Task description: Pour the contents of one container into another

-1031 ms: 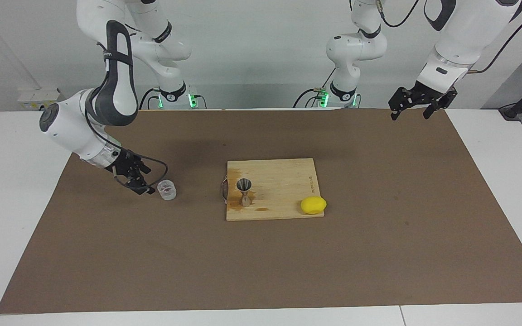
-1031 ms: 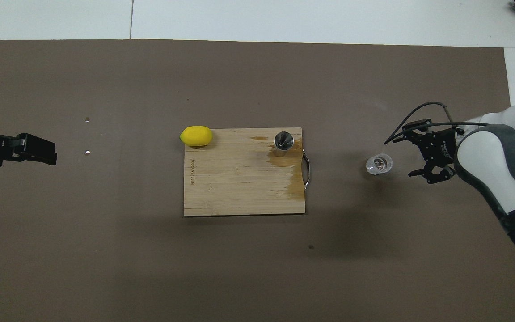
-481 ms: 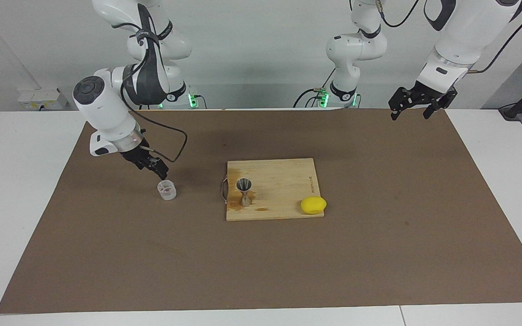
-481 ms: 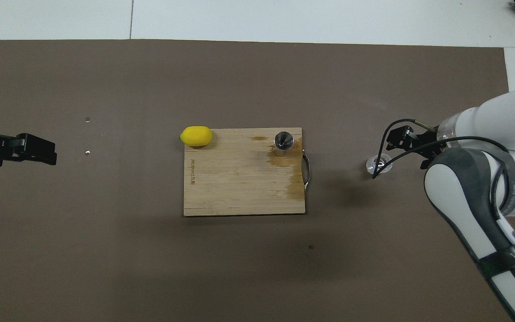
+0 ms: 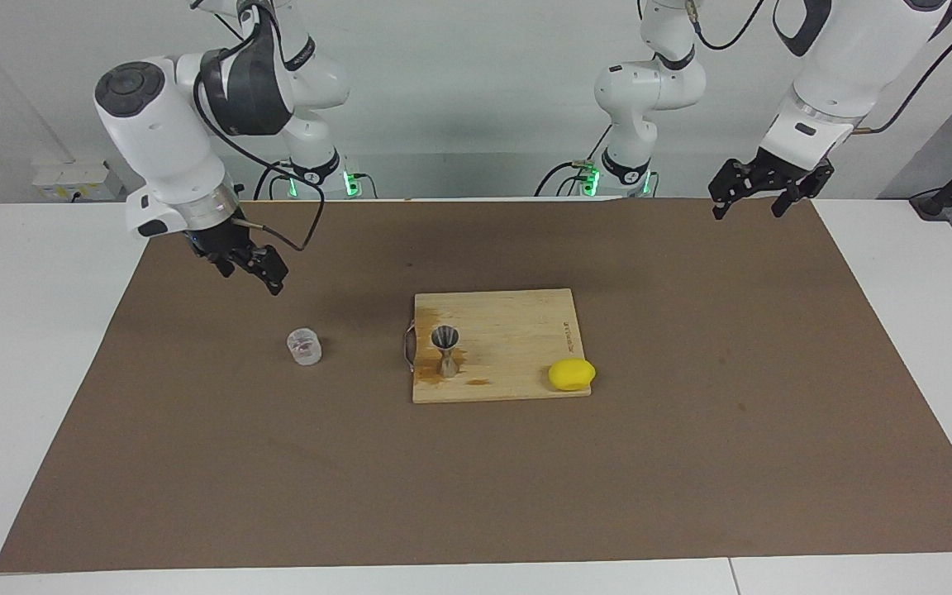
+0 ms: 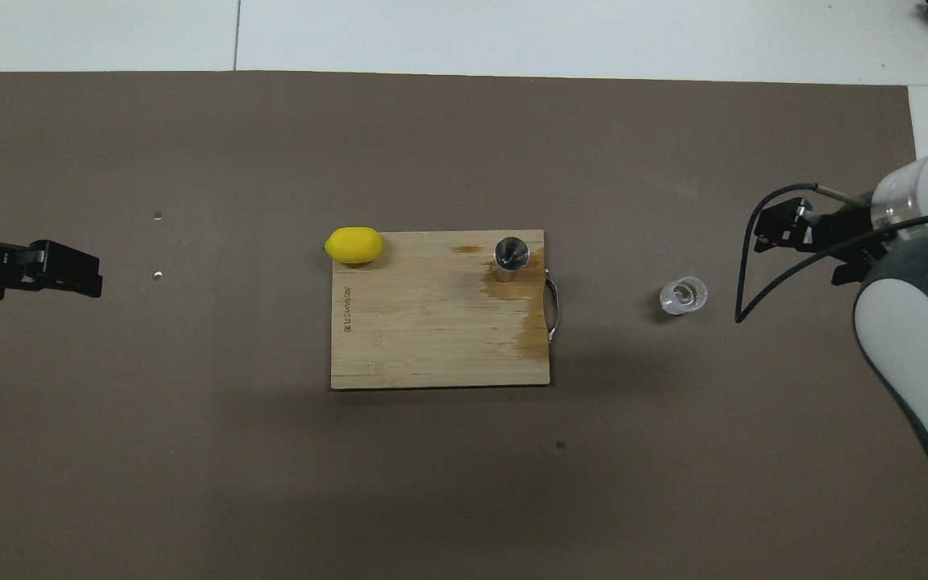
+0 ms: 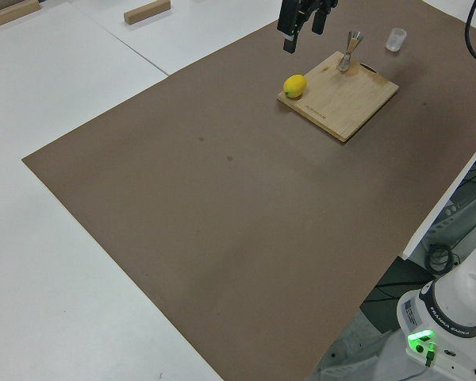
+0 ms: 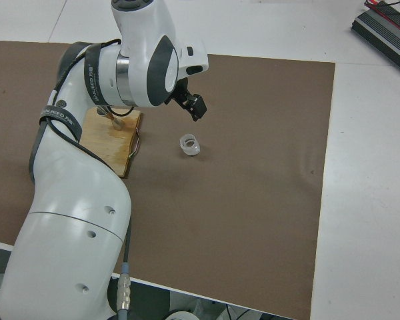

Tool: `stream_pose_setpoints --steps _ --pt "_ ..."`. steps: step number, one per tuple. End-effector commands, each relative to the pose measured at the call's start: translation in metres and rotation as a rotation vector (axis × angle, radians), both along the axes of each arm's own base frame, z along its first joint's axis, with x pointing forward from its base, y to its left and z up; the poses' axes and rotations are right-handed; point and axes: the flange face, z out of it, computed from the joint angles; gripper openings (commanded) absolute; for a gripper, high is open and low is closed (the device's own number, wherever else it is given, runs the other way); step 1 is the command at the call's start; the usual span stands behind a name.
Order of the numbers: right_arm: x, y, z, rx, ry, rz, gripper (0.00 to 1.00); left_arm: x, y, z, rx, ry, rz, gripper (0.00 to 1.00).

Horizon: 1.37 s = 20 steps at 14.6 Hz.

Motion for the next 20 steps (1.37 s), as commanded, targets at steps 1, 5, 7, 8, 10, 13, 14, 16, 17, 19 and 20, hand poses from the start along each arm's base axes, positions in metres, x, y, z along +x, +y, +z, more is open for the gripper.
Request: stream_pose_setpoints --steps 1,5,7,8,10,13,14,16,17,19,20 --pt "0.006 -0.015 0.035 -0.049 -0.003 0.068 0.99 -0.007 0.003 0.004 0.001 0.007 -0.007 1.0" --pt "-0.008 -0.023 0.065 -0.052 0.027 0.153 0.99 -0.007 0.003 0.005 0.001 0.004 -0.007 1.0" --pt "-0.02 -0.028 0.064 -0.034 0.063 0.172 0.99 -0.007 0.003 0.004 0.001 0.005 -0.007 1.0" --pt "-0.024 -0.023 0.06 -0.032 0.077 0.198 0.99 -0.007 0.003 0.004 0.001 0.007 -0.007 1.0" --pt "-0.031 -0.016 0.055 -0.031 0.09 0.223 0.99 -0.007 0.003 0.004 0.001 0.007 -0.007 1.0" --pt "-0.032 -0.015 0.053 -0.029 0.097 0.225 0.99 -0.007 0.003 0.005 0.001 0.004 -0.007 1.0" --pt "-0.033 -0.015 0.052 -0.028 0.097 0.225 0.99 -0.007 0.003 0.005 0.001 0.004 -0.007 1.0" --pt "-0.038 -0.014 0.046 -0.013 0.105 0.222 0.99 -0.007 0.003 0.005 0.001 0.004 -0.007 1.0" --pt "-0.041 -0.015 0.043 -0.013 0.109 0.221 0.99 -0.007 0.003 0.005 0.001 0.004 -0.007 1.0" --pt "-0.042 -0.015 0.04 -0.011 0.112 0.221 0.99 -0.007 0.003 0.005 0.001 0.005 -0.007 1.0" --pt "-0.043 -0.015 0.041 -0.011 0.111 0.221 0.99 -0.007 0.003 0.005 0.001 0.004 -0.007 1.0"
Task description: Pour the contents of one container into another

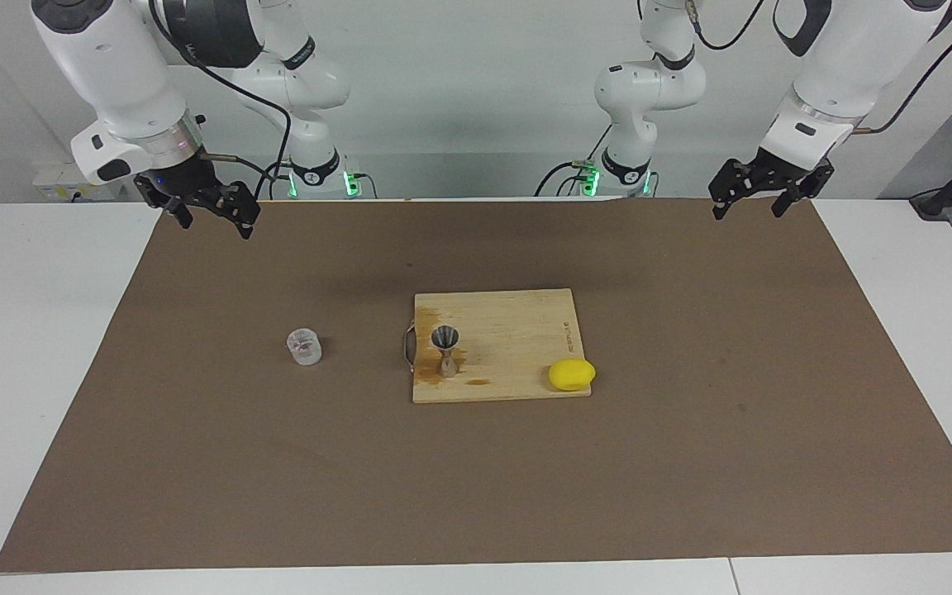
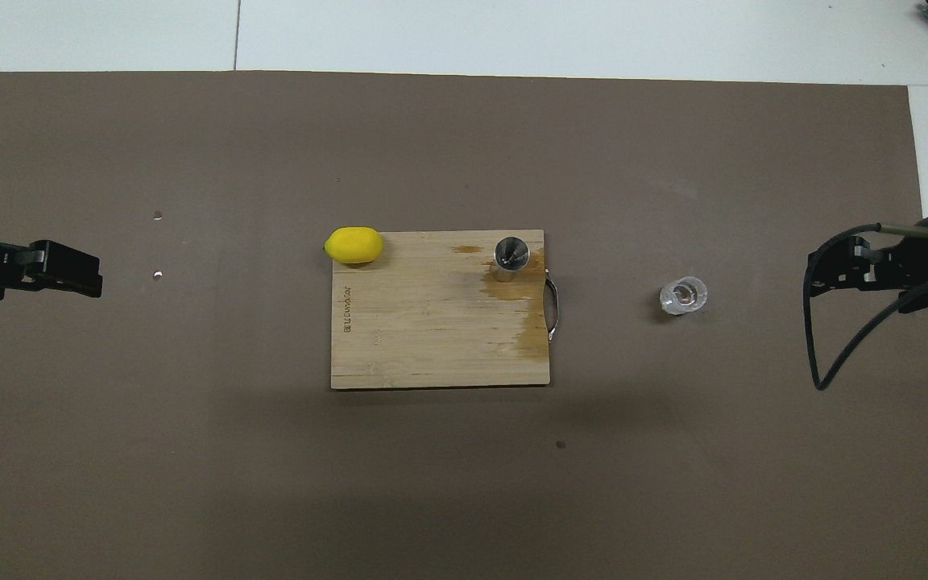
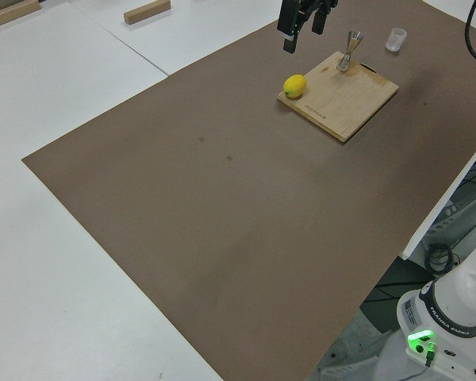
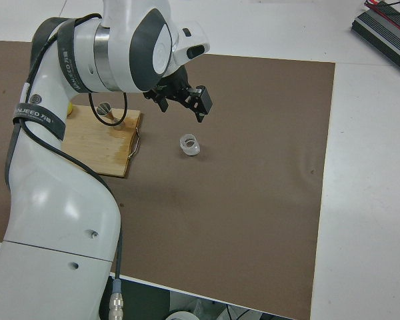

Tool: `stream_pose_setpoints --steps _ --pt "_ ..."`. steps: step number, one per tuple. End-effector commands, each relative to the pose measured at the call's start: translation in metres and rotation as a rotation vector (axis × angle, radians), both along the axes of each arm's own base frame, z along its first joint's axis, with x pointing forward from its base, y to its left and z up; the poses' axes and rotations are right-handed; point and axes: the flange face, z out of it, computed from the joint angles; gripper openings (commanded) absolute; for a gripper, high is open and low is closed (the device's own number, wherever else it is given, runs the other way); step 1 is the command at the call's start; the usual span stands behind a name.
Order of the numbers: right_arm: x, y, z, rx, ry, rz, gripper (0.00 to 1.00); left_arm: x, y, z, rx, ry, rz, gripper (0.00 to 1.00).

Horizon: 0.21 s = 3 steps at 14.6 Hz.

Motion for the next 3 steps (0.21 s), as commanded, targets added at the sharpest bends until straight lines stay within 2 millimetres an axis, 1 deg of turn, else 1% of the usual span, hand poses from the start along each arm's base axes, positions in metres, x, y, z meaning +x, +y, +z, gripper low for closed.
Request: stream_pose_setpoints --steps 1,3 --pt "-0.0111 -0.0014 -0.0005 0.014 -0.005 0.019 0.99 -0.0072 0.0029 0.0038 0.001 0.007 -0.007 1.0" --pt "-0.0108 -0.0012 -0.0003 0.016 -0.008 0.019 0.99 -0.0072 0.0029 0.0045 0.001 0.005 -0.007 1.0"
